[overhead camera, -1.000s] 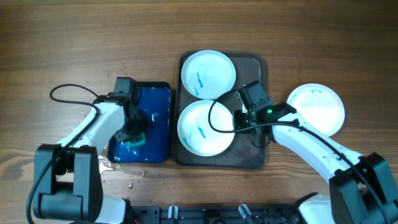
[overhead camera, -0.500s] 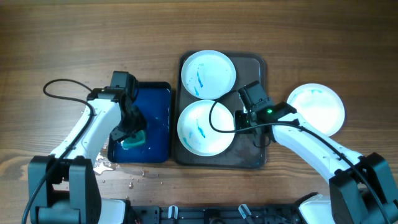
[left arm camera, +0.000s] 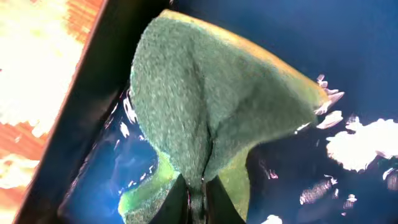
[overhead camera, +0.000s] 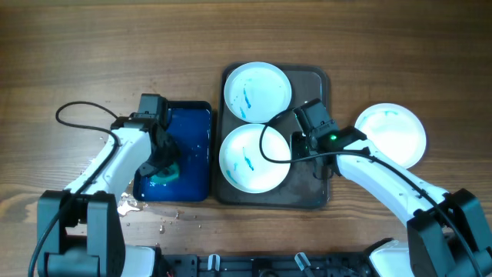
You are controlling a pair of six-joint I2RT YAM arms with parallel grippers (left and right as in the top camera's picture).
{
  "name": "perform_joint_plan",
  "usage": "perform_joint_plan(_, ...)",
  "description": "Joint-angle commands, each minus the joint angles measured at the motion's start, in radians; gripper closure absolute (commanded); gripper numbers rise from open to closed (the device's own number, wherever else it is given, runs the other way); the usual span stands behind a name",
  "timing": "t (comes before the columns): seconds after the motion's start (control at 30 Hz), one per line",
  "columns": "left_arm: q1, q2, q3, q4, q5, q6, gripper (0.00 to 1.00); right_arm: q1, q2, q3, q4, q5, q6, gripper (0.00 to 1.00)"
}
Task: Clean dirty plates on tray and stack at the side
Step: 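Grasp the green sponge with the left gripper and lift it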
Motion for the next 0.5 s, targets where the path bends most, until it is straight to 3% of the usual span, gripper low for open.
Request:
perform_joint_plan(0.0, 0.001, -0.045, 0.116, -0.089, 0.006, 0.023, 0.96, -0.003, 0.019, 0.014, 0.023, -0.095, -0.108, 0.53)
perform_joint_plan(0.27, 0.0, -0.184, 0.209, -0.171, 0.122, 0.093, 0.96, -0.003, 0.139, 0.015, 0.047, -0.219, -0.113, 0.71)
perform_joint_plan(0.43, -0.039, -0.228, 0.209, -0.171, 0.191, 0.099, 0.96, -0.003, 0.188, 0.015, 0.057, -0.199, -0.103, 0.96)
perform_joint_plan(0.47, -0.055, -0.228, 0.209, -0.168, 0.194, 0.098, 0.96, -0.003, 0.188, 0.015, 0.06, -0.186, -0.089, 0.96)
